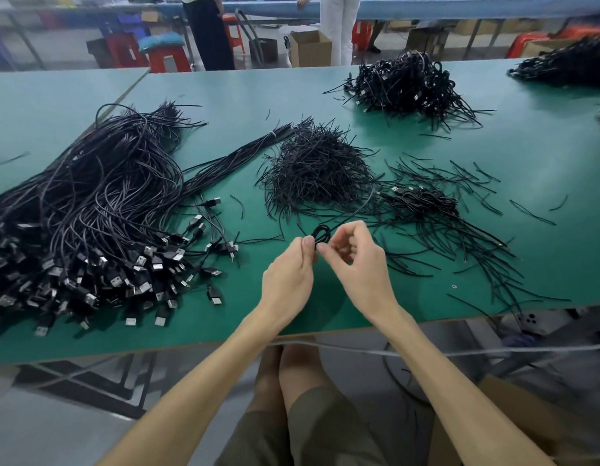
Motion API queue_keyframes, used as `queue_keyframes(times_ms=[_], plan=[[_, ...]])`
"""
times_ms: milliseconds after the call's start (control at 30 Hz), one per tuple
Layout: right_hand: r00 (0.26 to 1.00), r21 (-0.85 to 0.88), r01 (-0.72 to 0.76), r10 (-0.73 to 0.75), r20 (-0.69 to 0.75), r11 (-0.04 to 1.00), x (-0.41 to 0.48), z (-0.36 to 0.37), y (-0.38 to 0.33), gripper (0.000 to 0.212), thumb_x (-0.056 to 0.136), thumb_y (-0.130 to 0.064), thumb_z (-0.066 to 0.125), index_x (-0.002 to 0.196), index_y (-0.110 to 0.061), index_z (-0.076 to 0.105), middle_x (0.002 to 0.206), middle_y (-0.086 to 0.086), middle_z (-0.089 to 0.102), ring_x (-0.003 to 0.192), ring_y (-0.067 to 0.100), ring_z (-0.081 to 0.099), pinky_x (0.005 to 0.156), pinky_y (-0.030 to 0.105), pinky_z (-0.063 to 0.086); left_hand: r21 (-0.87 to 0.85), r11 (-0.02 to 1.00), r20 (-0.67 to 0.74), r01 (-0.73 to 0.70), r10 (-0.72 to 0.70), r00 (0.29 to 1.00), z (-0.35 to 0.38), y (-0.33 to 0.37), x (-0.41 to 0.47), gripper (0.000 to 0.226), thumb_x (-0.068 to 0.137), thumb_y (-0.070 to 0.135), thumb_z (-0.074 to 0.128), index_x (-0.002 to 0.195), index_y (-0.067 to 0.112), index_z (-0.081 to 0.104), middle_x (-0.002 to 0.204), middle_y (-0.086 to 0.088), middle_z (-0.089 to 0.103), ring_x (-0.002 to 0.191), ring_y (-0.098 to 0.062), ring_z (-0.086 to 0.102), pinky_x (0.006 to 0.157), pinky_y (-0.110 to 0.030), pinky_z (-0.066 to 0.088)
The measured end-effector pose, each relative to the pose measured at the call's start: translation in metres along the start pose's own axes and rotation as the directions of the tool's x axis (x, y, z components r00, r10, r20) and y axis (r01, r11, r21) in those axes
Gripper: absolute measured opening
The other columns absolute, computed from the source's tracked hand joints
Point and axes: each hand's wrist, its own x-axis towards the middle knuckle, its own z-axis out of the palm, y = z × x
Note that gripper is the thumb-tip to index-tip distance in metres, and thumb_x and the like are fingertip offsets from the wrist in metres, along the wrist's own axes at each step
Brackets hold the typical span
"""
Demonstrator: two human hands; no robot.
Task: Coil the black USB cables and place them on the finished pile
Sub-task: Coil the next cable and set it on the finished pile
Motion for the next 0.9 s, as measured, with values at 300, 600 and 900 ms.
queue_keyframes(times_ms=[300,600,900], plan=[[0.943,0.319,-0.223,0.121,0.31,0.921,0.008,-0.008,-0.001,0.048,0.08,-0.009,0.082,0.121,-0.02,0.059,0.071,0.012,0.061,0.065,0.019,0.057,0.062,0.031,0.053,-0.602,0.779,0.312,0.173,0.031,0.95,-0.025,-0.009,0.002,0.041,0.11,0.031,0.04,0.072,0.017,0.044,0.058,0.011,0.035,0.047,-0.005,0.024,0.043,-0.015,0.022],[0.943,0.221,-0.178,0.102,0.316,0.959,0.006,-0.004,0.001,0.022,0.084,-0.015,0.08,0.102,-0.027,0.073,0.085,0.003,0.077,0.074,0.019,0.066,0.064,0.032,0.053,-0.552,0.816,0.394,0.171,0.075,0.916,-0.037,-0.009,0.005,0.037,0.11,0.033,0.037,0.08,0.018,0.052,0.061,0.007,0.034,0.05,-0.009,0.022,0.045,-0.023,0.016],[0.969,0.11,-0.132,0.105,0.223,0.985,0.007,-0.004,0.006,0.015,0.088,-0.001,0.073,0.084,-0.012,0.063,0.08,-0.003,0.071,0.073,0.029,0.07,0.055,0.032,0.048,-0.517,0.853,0.312,0.063,0.119,0.943,-0.03,-0.009,0.002,0.044,0.111,0.031,0.036,0.076,0.009,0.053,0.056,0.011,0.047,0.044,-0.006,0.033,0.042,-0.016,0.027]])
